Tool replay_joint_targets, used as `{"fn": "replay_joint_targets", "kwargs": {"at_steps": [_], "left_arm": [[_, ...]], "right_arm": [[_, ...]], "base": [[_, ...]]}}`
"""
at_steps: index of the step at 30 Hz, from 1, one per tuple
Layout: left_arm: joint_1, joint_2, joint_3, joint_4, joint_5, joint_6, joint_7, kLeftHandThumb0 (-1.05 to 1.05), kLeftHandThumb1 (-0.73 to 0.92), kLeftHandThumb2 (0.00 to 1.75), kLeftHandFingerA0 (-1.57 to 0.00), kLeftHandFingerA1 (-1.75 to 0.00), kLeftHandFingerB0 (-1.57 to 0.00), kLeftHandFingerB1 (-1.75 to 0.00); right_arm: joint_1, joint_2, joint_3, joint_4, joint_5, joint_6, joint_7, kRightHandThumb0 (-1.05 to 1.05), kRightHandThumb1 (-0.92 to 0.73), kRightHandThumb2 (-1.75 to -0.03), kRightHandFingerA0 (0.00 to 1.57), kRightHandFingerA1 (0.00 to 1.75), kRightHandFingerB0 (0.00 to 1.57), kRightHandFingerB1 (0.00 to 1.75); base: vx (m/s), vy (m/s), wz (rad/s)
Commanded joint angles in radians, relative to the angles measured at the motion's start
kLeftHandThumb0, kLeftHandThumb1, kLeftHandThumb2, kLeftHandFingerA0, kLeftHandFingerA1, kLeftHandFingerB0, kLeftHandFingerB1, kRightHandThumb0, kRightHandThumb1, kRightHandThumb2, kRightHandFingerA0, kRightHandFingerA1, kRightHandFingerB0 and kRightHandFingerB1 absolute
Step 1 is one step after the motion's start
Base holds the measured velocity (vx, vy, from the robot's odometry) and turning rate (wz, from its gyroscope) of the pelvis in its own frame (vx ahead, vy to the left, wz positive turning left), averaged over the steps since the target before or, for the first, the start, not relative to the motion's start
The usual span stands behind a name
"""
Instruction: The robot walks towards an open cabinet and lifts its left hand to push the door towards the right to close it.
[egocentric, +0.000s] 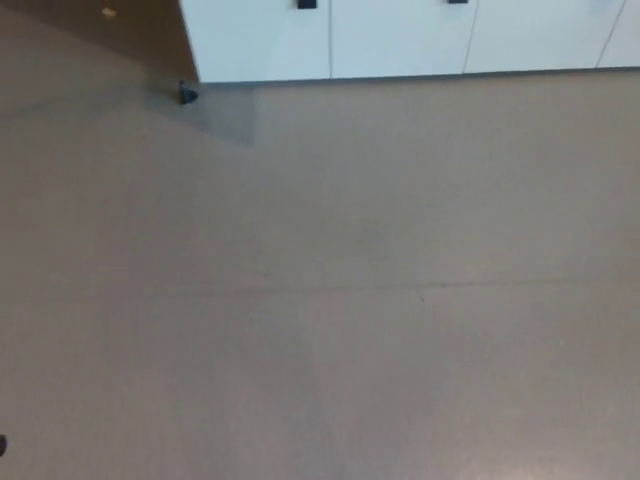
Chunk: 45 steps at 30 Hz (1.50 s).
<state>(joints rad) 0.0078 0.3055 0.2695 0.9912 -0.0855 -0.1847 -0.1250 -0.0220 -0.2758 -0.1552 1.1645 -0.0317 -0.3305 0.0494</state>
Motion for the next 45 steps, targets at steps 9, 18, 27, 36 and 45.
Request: {"fn": "replay_joint_targets", "kwargs": {"at_steps": [9,18,27,36,45], "left_arm": [[0.017,0.031,-0.031,-0.004,0.024,-0.034,0.020,-0.17,0.68,0.60,-0.56,-0.41,-0.43,-0.36],[0.045,0.045,-0.058,0.020,0.040,-0.073,0.018,-0.20,0.69,0.61,-0.58,-0.41,-0.43,-0.36],[0.084,0.045,-0.060,0.023,0.037,-0.094,0.007,-0.20,0.69,0.60,-0.56,-0.41,-0.42,-0.36],[0.094,0.054,-0.082,0.052,0.061,-0.126,0.015,-0.20,0.69,0.61,-0.58,-0.41,-0.44,-0.36],[0.097,0.073,-0.106,0.081,0.082,-0.150,0.032,-0.23,0.68,0.60,-0.59,-0.41,-0.45,-0.36]], "right_arm": [[0.002,-0.008,0.030,0.017,-0.015,0.004,-0.012,-0.40,-0.67,-0.59,0.74,0.46,0.56,0.40],[0.019,-0.007,0.044,0.021,-0.018,0.004,-0.004,-0.39,-0.67,-0.60,0.74,0.46,0.57,0.41],[0.038,-0.005,0.057,0.031,-0.023,0.006,-0.010,-0.40,-0.66,-0.60,0.74,0.46,0.56,0.41],[0.057,0.000,0.059,0.031,-0.020,-0.003,-0.016,-0.41,-0.66,-0.59,0.75,0.46,0.56,0.40],[0.062,0.008,0.067,0.031,-0.028,-0.007,-0.020,-0.40,-0.66,-0.60,0.72,0.47,0.57,0.41]], "base": [[0.48,0.100,-0.06],[0.38,-0.136,0.16],[0.40,-0.176,0.01],[0.50,0.126,-0.18],[0.43,0.013,0.17]]}}
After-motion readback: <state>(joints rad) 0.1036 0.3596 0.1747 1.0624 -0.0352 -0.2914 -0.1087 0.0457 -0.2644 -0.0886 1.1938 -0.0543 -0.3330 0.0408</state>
